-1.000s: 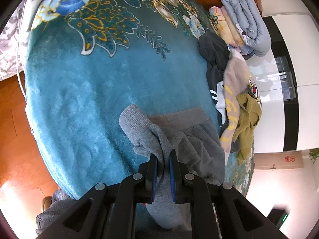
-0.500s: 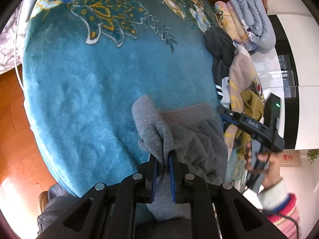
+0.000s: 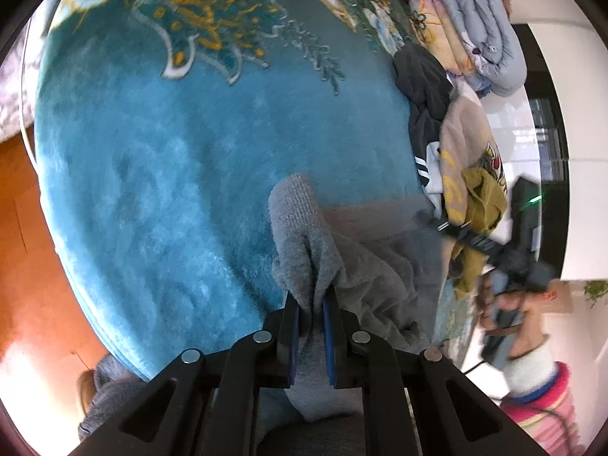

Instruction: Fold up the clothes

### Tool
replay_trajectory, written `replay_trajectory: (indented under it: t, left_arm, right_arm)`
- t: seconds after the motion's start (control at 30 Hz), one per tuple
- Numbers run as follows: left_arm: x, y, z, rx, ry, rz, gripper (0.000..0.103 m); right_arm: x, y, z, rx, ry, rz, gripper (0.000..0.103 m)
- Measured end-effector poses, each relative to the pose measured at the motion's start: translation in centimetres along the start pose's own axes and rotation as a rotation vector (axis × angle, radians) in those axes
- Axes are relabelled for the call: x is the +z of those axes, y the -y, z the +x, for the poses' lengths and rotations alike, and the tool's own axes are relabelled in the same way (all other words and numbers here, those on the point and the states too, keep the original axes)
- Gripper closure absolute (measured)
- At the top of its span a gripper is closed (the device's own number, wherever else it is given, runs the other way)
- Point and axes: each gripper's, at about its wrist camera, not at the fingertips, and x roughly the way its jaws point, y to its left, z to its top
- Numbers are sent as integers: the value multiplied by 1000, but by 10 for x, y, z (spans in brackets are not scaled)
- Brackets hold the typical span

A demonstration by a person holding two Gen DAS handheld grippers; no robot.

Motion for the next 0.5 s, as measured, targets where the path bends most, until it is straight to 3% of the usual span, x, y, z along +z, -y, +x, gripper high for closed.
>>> replay_trajectory:
  t: [0.13, 0.27, 0.4, 0.47, 0.5]
  left_arm:
    - [10, 23, -14, 25, 84, 91, 93]
    - [36, 42, -48, 55, 275, 136, 93]
    - [72, 35, -68, 135, 430, 58, 93]
    - [82, 23, -65, 159, 444, 15, 93]
    - [84, 15, -59, 167, 436, -8, 93]
  right_arm:
    - [33, -15, -43, -52, 136, -10, 92]
    - [80, -40, -68, -91, 231, -37, 93]
    - [126, -65, -93, -130, 327, -63, 93]
    - [149, -78, -105, -150, 374, -77, 93]
    - [159, -83, -92, -154, 357, -80, 93]
